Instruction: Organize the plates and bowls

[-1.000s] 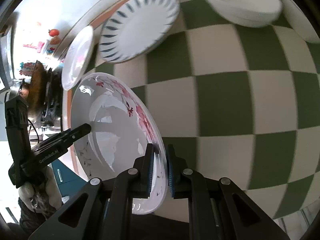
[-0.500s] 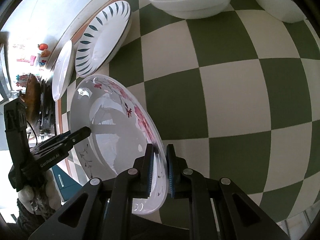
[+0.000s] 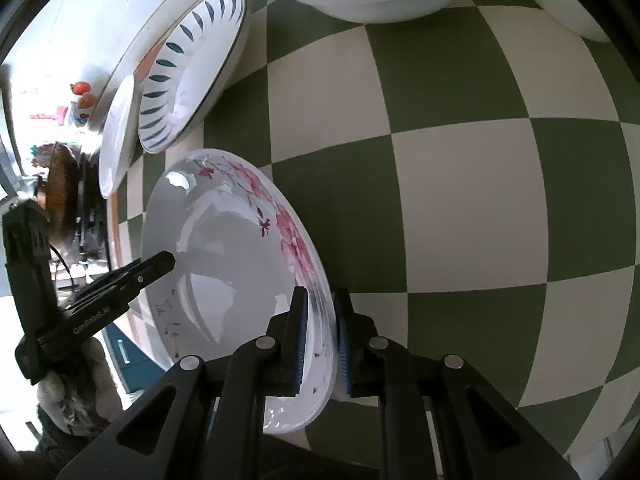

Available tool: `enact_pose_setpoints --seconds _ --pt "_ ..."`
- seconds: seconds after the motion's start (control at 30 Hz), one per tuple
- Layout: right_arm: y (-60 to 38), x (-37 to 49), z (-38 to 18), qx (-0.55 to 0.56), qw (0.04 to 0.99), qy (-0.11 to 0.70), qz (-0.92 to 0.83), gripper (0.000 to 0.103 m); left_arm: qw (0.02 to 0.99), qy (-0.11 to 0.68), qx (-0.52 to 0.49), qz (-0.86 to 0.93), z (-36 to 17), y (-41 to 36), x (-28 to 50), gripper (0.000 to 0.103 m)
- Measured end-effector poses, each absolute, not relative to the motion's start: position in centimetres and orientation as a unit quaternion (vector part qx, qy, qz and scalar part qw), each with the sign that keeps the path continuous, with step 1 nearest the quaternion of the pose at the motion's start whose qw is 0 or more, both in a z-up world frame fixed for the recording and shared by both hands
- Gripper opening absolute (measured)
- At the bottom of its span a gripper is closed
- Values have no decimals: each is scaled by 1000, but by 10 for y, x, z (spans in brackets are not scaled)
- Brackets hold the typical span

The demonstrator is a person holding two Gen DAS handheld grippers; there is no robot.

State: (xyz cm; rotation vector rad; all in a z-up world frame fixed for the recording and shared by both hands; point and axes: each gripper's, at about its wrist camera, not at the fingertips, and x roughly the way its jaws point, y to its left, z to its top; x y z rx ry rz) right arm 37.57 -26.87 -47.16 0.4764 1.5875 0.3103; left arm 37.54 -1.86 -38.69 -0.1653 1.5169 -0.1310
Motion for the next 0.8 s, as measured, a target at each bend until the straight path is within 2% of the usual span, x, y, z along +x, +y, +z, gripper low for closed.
enact_pose_setpoints --seconds 0.07,0.3,0.43,0.57,0.8 --pt "-275 376 -458 213 671 697 140 19 725 681 -86 -49 -375 -8 373 34" --pt "-258 391 -364 177 713 649 199 44 753 638 -159 24 -327 60 375 36" --pt "-199 432 -332 143 720 630 252 46 764 613 -188 74 -327 120 404 36" --pt "-128 489 -344 117 716 629 280 46 762 605 -208 101 -343 170 434 36" --pt "-17 597 -406 111 688 662 278 46 747 617 -220 113 -383 229 484 36"
